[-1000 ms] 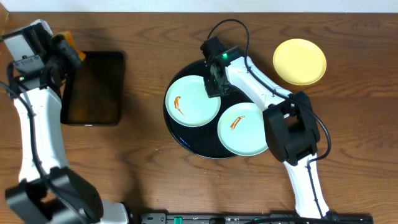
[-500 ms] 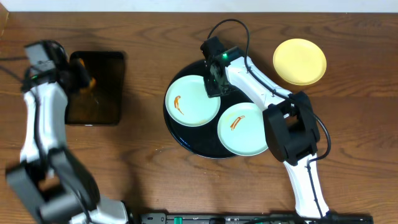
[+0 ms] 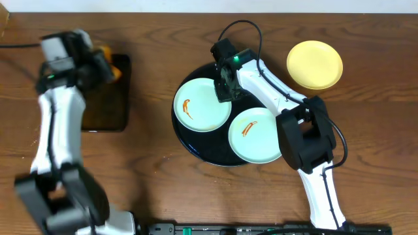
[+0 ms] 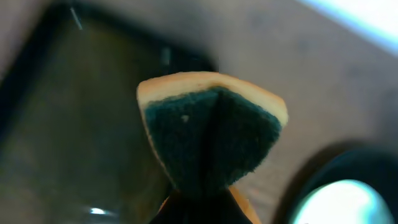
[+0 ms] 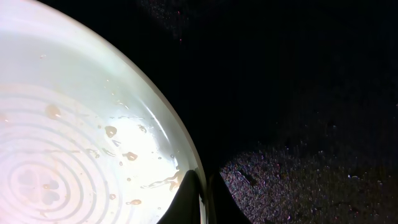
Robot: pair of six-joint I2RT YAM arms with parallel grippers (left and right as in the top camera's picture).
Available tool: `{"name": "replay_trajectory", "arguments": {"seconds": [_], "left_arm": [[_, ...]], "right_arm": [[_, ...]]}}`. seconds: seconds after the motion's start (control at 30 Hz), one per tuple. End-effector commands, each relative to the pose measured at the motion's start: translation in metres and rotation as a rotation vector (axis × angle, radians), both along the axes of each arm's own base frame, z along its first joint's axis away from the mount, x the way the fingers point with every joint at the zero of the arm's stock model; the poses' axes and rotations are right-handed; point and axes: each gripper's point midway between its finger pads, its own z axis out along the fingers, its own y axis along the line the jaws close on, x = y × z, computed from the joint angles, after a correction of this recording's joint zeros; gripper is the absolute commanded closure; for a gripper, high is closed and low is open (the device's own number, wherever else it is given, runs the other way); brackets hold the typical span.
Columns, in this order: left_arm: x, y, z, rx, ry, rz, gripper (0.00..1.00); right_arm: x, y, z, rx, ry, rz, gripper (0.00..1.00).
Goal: Clean dirty plates on tray and stack at the side
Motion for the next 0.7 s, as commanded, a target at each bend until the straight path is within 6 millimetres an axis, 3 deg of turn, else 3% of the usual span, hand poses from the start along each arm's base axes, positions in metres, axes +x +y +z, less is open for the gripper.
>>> {"name": "replay_trajectory", "arguments": {"seconds": [0.0, 0.07, 0.13, 0.27, 0.37, 0.43, 0.5, 0.67], "left_arm": [[-0.006, 0.007, -0.03, 0.023, 0.08, 0.001, 0.92], [-0.006, 0.007, -0.018, 0.015, 0.06, 0.003, 0.93], [-0.004, 0.0, 0.01, -0.005, -0.005, -0.019, 0.93], [-0.012, -0.029, 0.085, -0.096, -0.191, -0.092, 0.92], [-0.025, -0.043, 0.117, -0.11, -0.253, -0.116, 0.92], [-0.036, -0.051, 0.12, -0.122, -0.236, -0.124, 0.93], [-0.046, -0.063, 0.109, -0.167, -0.167, -0.116, 0.92], [-0.062, -0.1, 0.06, -0.296, 0.058, -0.081, 0.93]], "right_arm": [[-0.002, 0.004, -0.007, -0.005, 0.013, -0.008, 0.99], [-0.004, 0.003, -0.007, -0.01, 0.021, -0.007, 0.99], [-0.005, 0.002, -0.007, -0.011, 0.023, -0.008, 0.99], [-0.004, 0.003, -0.007, -0.008, 0.019, -0.009, 0.99], [-0.005, 0.004, -0.007, -0.002, 0.024, -0.007, 0.99], [-0.005, 0.004, -0.007, -0.001, 0.023, -0.007, 0.99], [-0.004, 0.004, -0.007, 0.0, 0.021, -0.007, 0.99], [-0.004, 0.004, -0.007, 0.0, 0.022, -0.008, 0.99]]}}
